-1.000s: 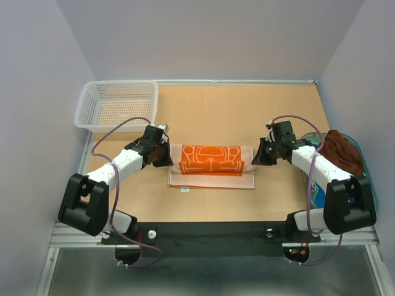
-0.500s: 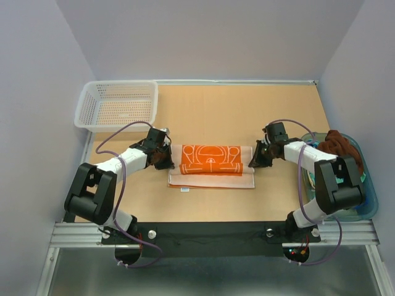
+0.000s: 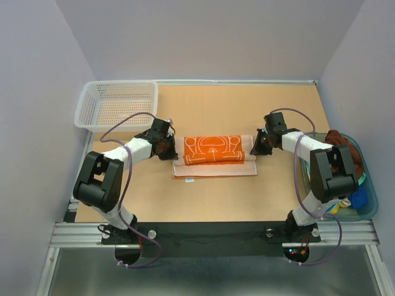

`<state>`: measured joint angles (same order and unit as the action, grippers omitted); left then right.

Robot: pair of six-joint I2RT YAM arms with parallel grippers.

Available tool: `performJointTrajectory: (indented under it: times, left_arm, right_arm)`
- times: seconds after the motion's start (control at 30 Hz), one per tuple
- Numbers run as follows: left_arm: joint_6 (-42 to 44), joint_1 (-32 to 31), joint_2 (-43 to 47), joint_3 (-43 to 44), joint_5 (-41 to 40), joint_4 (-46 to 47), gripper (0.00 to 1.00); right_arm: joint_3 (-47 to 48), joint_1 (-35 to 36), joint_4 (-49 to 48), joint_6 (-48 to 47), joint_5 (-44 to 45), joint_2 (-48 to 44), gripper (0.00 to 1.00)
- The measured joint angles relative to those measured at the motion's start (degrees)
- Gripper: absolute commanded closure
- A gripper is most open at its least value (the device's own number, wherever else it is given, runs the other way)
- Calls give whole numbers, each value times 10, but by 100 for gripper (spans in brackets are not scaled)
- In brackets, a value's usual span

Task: Fold and stack the towels
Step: Fold the towel

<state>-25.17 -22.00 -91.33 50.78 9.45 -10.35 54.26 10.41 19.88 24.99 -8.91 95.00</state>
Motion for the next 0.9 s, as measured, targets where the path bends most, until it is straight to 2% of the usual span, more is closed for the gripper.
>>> performJointTrajectory:
  times: [0.17,0.37,0.9]
  left_arm:
    - [2,0,13,19,-17,-18,100]
    - [3,-1,50,35,-36,-40,100]
    - [2,-4,126,41,-47,-62,100]
  right_arm:
    - [3,0,2,-12,17,-29,99]
    - [3,1,3,-21,21,-110,100]
    - [-1,2,17,-22,25,-182,100]
